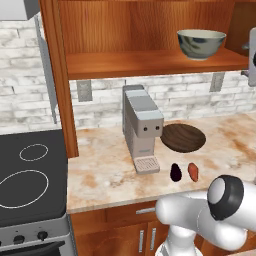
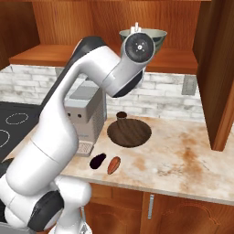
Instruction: Pick both bowls and place them on the counter. Then place the eggplant in one bowl and place the sweet potato in the other bowl.
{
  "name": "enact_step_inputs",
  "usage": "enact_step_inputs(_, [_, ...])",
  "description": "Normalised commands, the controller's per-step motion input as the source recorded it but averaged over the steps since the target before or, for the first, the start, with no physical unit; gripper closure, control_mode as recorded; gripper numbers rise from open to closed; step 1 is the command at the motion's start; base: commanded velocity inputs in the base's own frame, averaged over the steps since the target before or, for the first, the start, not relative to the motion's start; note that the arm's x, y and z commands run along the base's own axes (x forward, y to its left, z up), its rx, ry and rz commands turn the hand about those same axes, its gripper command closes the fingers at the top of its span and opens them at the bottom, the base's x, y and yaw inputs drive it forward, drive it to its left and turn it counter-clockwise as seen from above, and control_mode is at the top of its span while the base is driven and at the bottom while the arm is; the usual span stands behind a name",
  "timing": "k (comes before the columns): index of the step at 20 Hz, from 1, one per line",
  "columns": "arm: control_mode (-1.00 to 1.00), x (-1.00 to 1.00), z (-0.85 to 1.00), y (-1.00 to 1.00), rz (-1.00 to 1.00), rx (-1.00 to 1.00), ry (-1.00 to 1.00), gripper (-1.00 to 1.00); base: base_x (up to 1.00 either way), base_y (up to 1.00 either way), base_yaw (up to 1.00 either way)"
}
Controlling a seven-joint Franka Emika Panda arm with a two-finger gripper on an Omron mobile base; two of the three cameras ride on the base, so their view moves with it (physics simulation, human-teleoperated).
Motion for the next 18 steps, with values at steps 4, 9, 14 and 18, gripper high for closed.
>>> enact_step_inputs(4, [-1.0,0.38,0.28,0.02,0.0,0.0,-0.07,-1.0,0.0,0.0,0.0])
enact_step_inputs(9, [-1.0,0.41,0.3,0.0,0.0,0.0,0.0,-1.0,0.0,0.0,0.0])
enact_step_inputs(14, [-1.0,0.43,0.24,-0.03,0.0,0.0,0.03,-1.0,0.0,0.0,0.0])
enact_step_inputs(18, [-1.0,0.33,0.08,-0.21,0.03,0.05,0.06,-1.0,0.0,0.0,0.0])
